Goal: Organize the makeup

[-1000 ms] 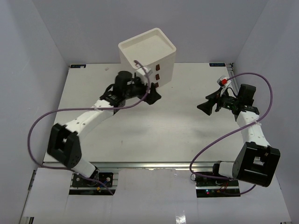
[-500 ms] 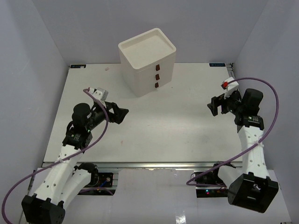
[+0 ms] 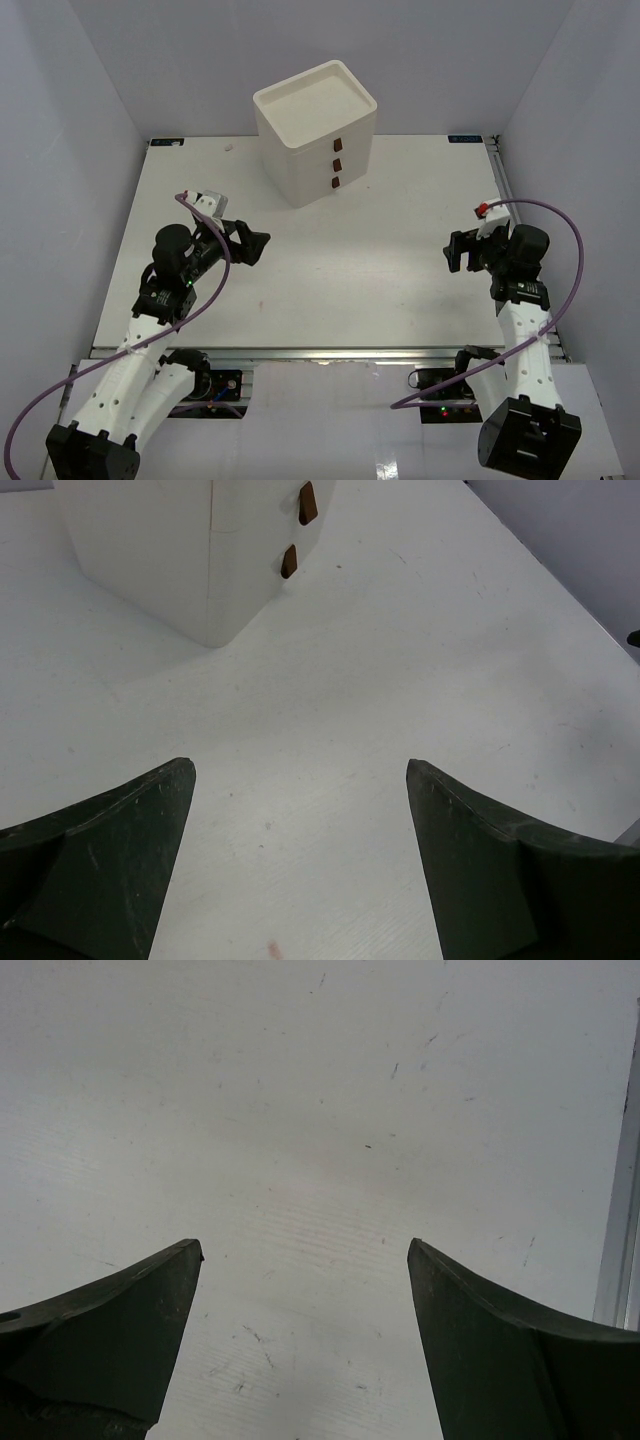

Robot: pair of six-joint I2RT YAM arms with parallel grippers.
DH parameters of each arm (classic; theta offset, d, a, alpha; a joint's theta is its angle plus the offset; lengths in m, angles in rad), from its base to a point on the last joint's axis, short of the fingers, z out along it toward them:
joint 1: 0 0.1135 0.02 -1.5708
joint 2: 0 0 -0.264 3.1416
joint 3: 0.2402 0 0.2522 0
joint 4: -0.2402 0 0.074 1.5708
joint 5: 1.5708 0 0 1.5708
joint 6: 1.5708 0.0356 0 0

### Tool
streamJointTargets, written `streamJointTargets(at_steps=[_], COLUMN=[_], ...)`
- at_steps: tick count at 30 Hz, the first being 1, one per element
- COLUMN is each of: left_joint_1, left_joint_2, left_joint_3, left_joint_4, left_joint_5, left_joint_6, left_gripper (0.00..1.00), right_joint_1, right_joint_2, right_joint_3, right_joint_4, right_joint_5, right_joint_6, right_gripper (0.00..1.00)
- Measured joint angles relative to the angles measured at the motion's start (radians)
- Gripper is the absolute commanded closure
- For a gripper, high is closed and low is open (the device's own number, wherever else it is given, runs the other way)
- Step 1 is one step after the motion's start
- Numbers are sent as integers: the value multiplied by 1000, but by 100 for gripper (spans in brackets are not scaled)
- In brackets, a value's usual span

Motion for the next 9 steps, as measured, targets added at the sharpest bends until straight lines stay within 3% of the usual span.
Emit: streamJointTargets(at_steps=[9], left_joint_1=[0], left_joint_2=[0], left_joint_3=[0], left_joint_4=[-1], left_joint_5=[0], left_joint_6=[5], left_gripper=[2], right_joint_1=[-12], right_joint_2=[-16], right_joint_3=[-1], right_joint_4=[59], right_joint_5=[27], right_joint_6=[96], right_gripper=[10])
